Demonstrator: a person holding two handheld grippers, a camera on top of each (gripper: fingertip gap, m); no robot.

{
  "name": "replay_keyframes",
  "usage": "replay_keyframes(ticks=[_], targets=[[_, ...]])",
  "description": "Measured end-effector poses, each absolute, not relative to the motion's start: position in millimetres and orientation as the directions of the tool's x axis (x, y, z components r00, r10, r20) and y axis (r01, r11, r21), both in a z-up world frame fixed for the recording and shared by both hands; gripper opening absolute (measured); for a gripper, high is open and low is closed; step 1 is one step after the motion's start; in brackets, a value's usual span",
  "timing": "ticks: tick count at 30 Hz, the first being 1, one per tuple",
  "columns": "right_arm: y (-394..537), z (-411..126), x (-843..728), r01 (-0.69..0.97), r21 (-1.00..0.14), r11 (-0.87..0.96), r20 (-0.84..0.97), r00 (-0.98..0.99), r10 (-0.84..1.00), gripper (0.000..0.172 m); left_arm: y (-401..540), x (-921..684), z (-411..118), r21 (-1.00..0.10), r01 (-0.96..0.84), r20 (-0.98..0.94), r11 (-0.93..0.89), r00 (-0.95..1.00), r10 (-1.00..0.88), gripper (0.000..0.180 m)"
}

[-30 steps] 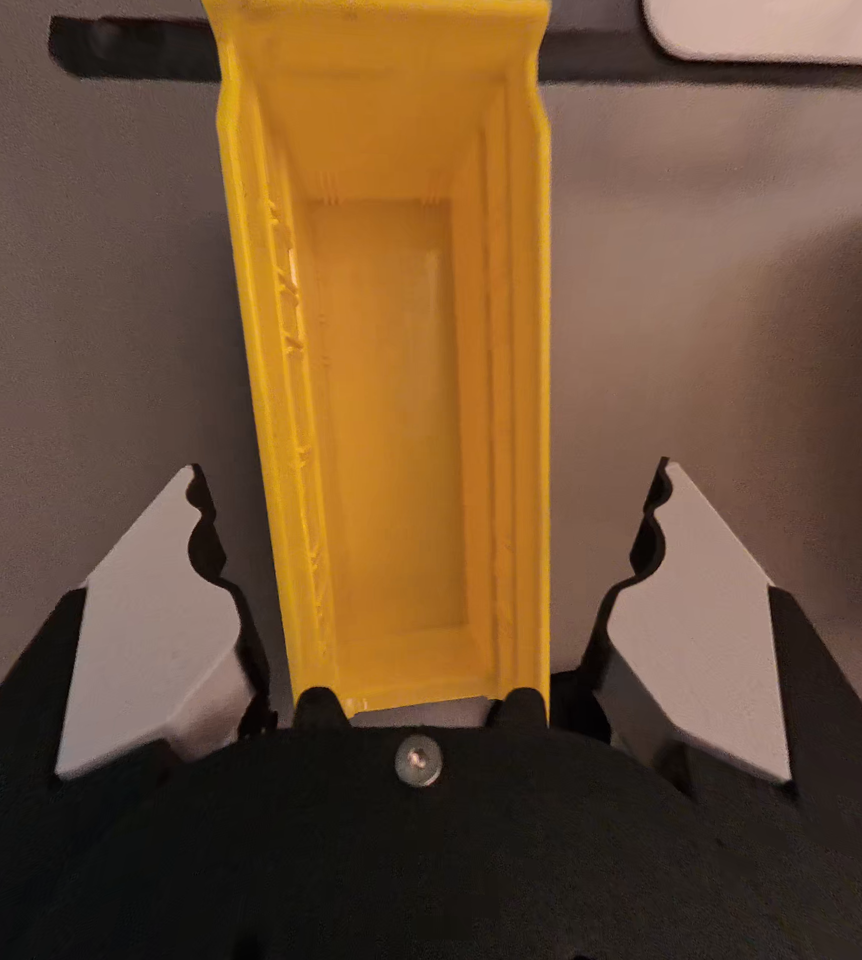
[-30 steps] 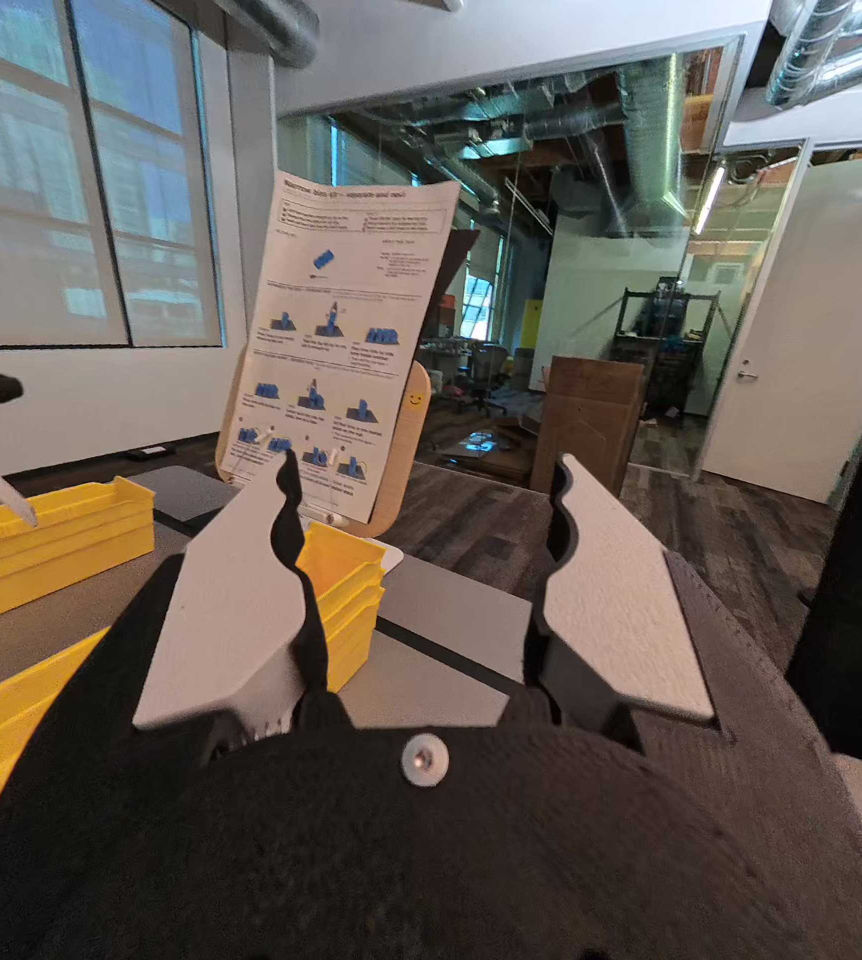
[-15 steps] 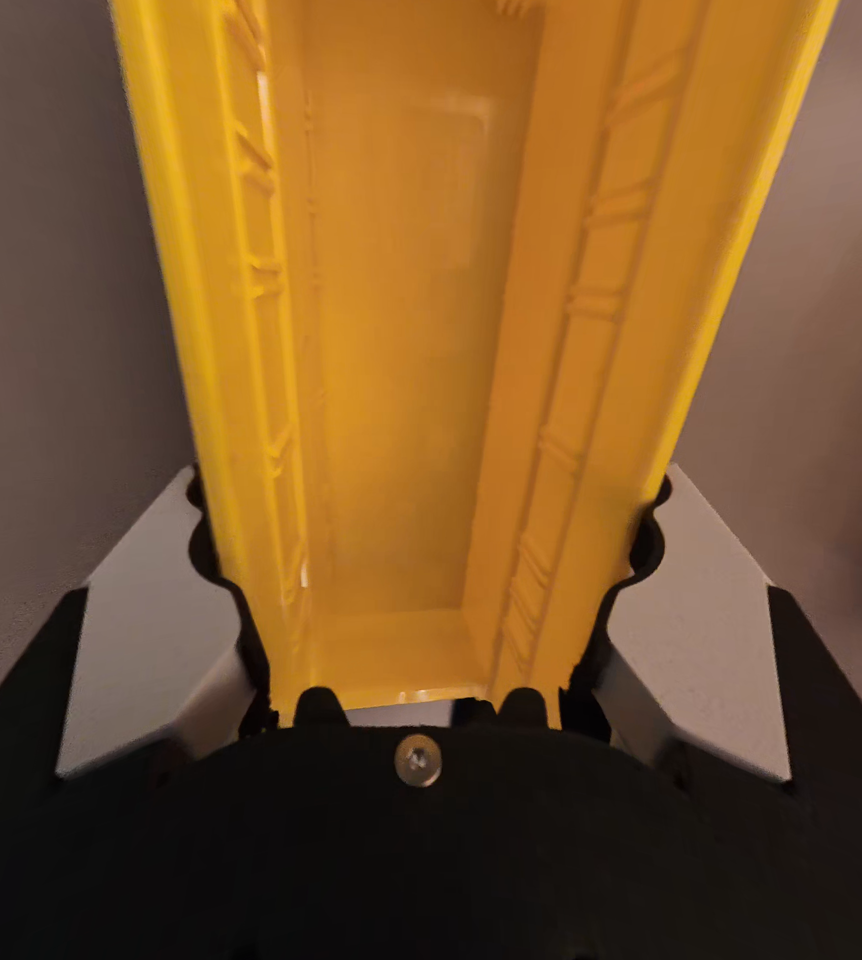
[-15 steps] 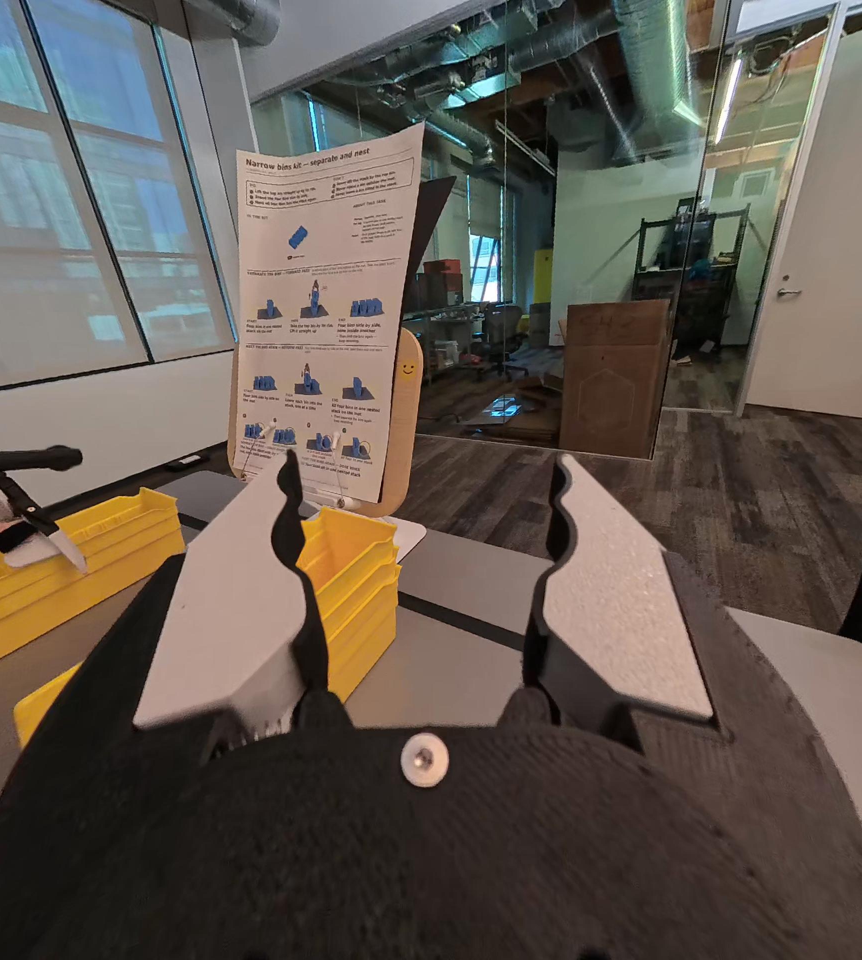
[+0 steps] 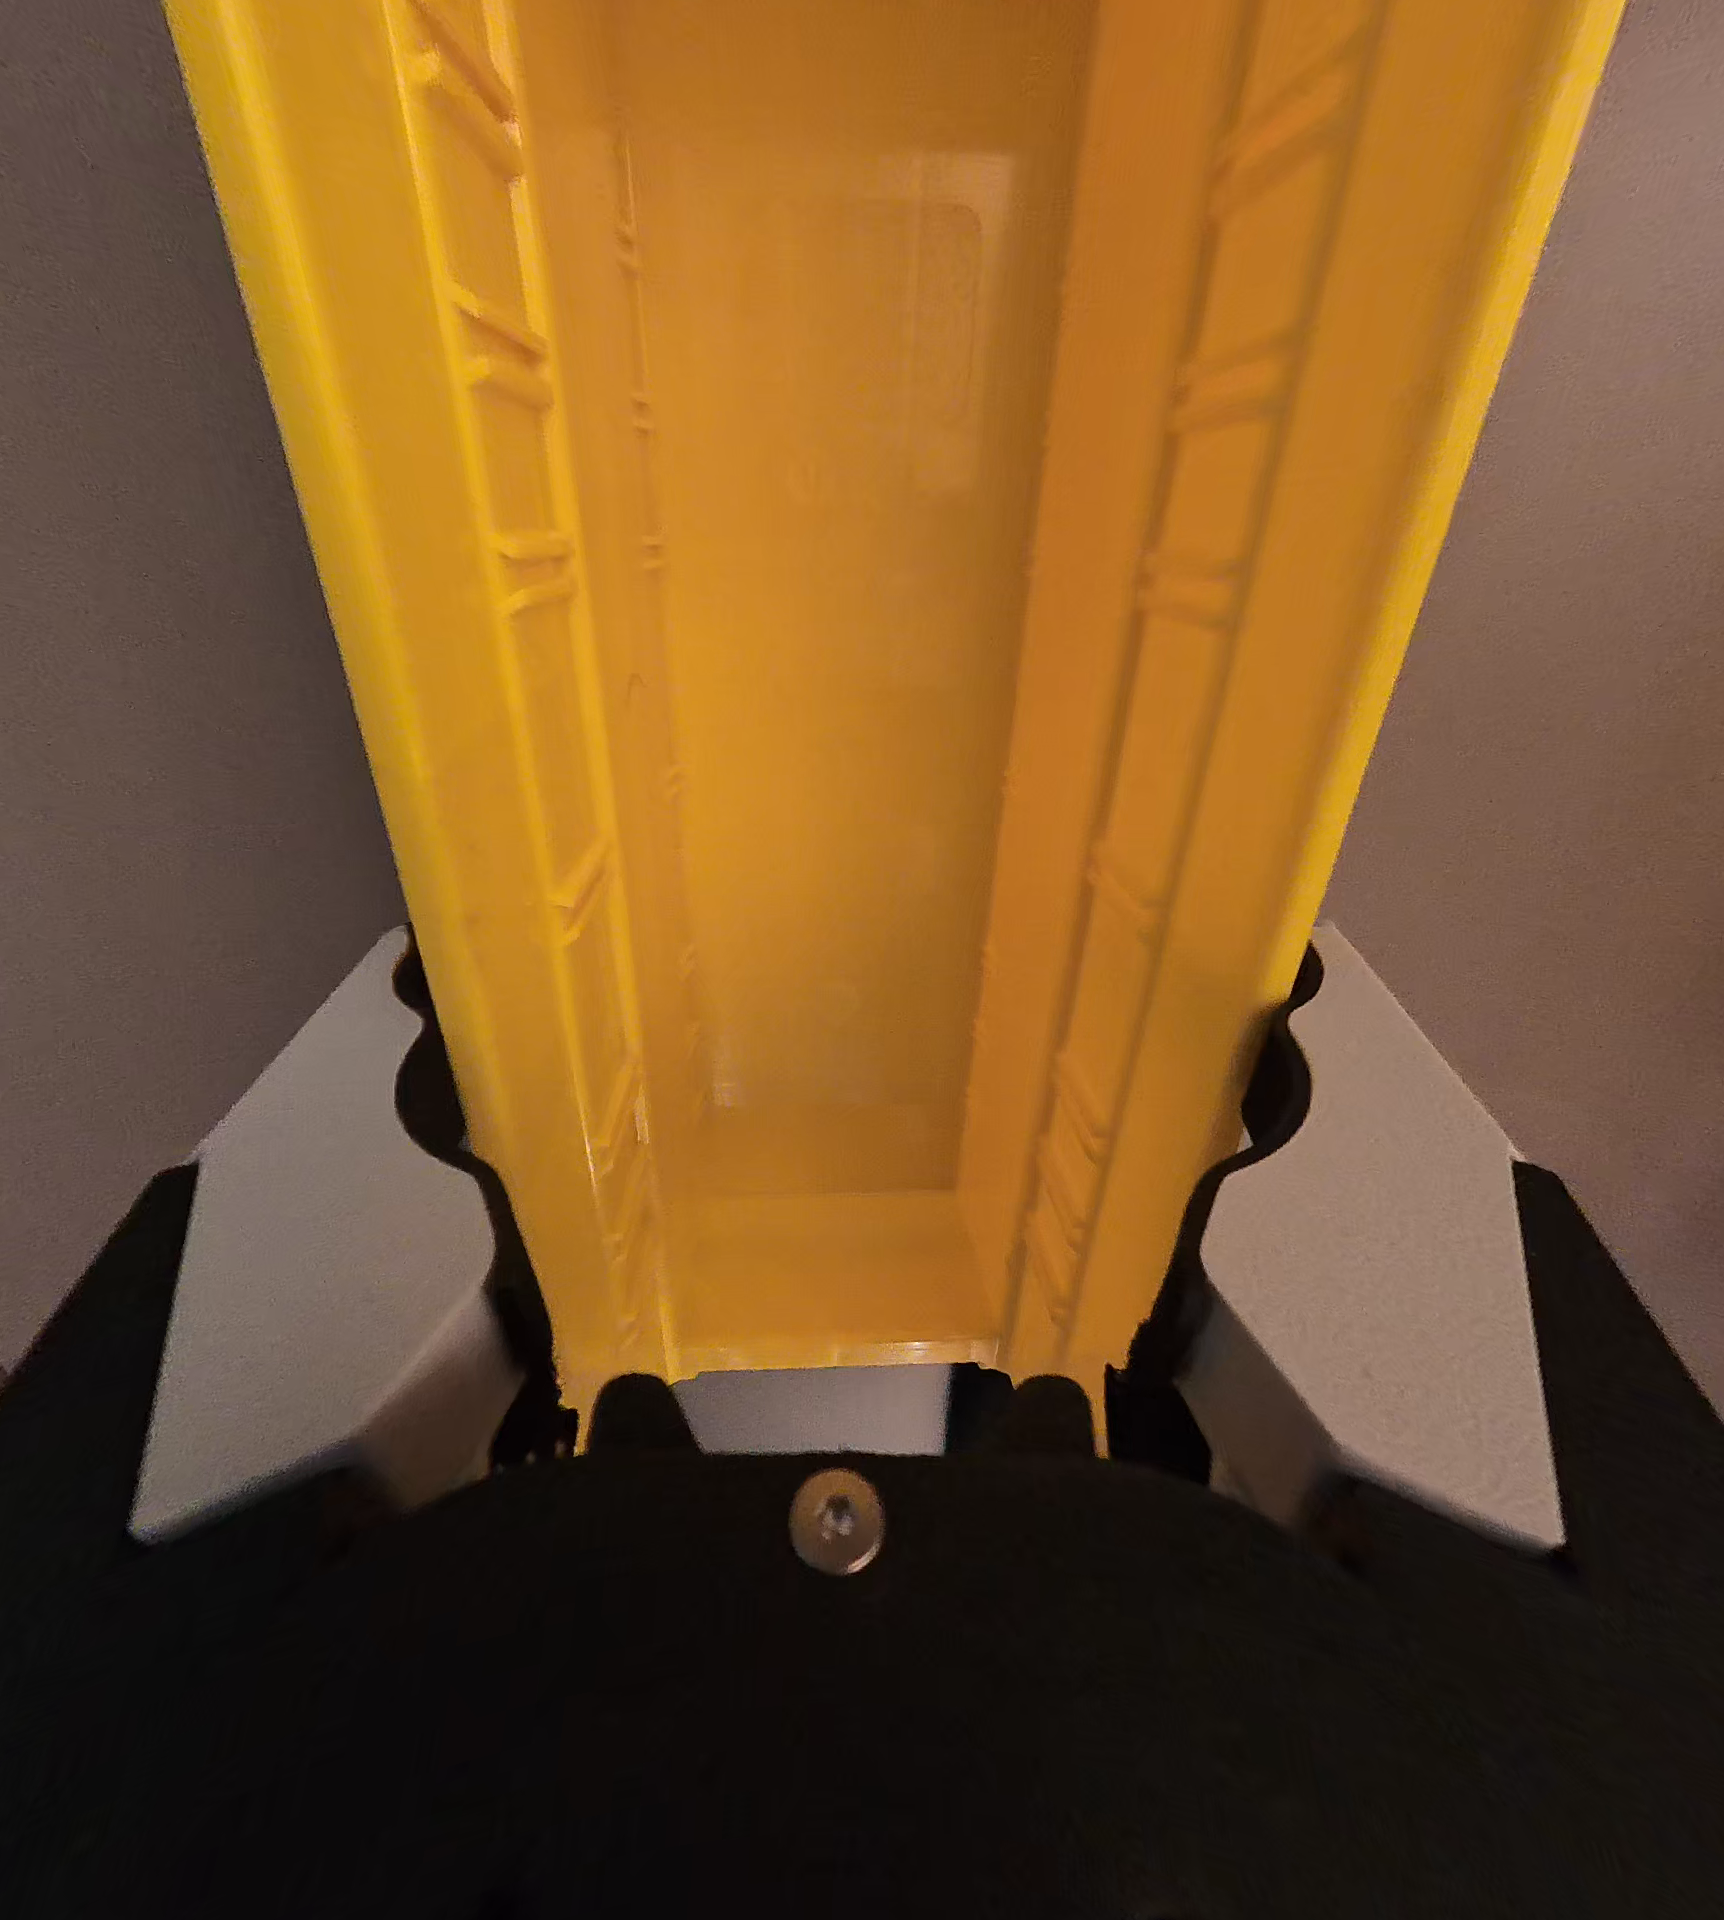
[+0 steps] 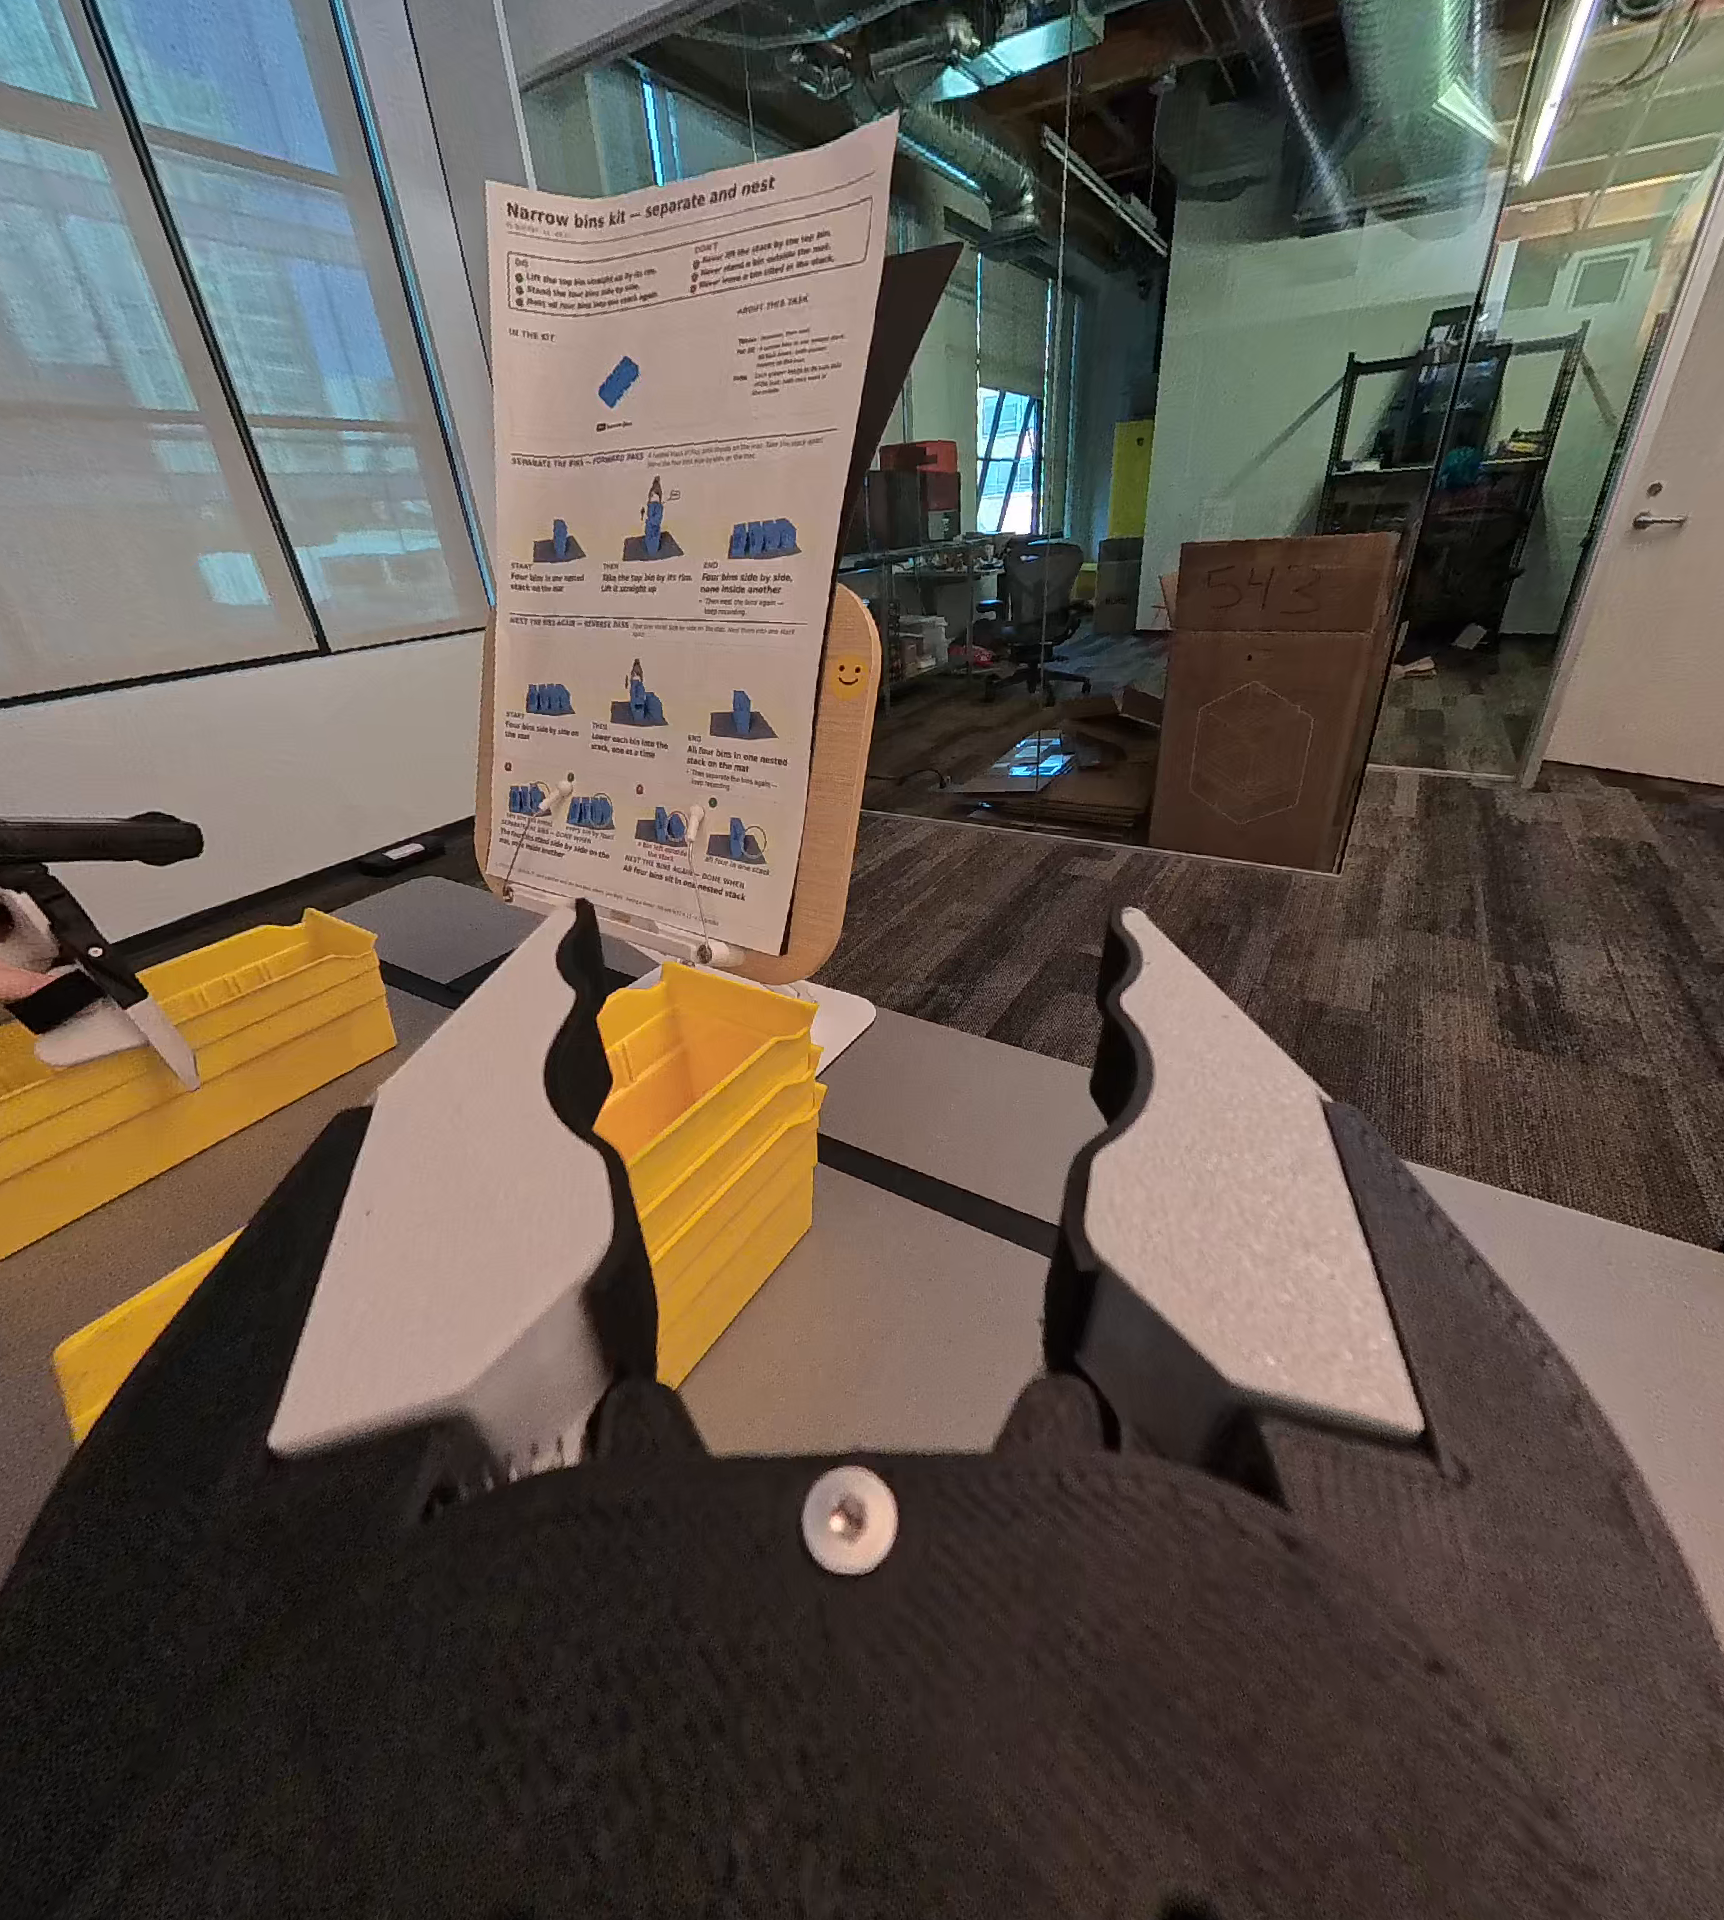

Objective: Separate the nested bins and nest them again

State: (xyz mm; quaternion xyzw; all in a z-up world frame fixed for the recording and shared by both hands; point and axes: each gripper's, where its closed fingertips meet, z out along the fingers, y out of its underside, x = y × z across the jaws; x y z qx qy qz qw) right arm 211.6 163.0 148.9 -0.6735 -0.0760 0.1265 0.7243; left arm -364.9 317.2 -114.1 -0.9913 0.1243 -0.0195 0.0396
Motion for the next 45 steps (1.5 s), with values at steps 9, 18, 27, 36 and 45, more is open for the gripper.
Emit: replay_keyframes(ticks=[9, 18, 27, 36, 45], targets=[[167, 144, 208, -0.062, -0.997, 0.036, -0.049, 0.958, 0.283, 0.095, 319, -368, -103, -0.082, -0.279, -0.085, -0.957, 0.959, -0.272, 0.133], [168, 141, 206, -0.060, -0.998, 0.019, -0.051, 0.956, 0.290, 0.095, 319, -367, -107, -0.097, -0.252, -0.051, -0.963, 0.967, -0.248, 0.141], [166, 141, 209, -0.080, -0.997, 0.016, -0.072, 0.952, 0.298, 0.095, 318, -367, -106, -0.115, -0.258, -0.063, -0.959, 0.966, -0.252, 0.132], [167, 140, 206, -0.082, -0.997, 0.007, -0.076, 0.948, 0.310, 0.094, 309, -372, -103, -0.072, -0.286, -0.071, -0.956, 0.957, -0.281, 0.115], [171, 134, 204, -0.071, -0.997, -0.017, -0.072, 0.947, 0.314, 0.094, 298, -378, -80, -0.023, -0.311, -0.109, -0.950, 0.945, -0.307, 0.111]])
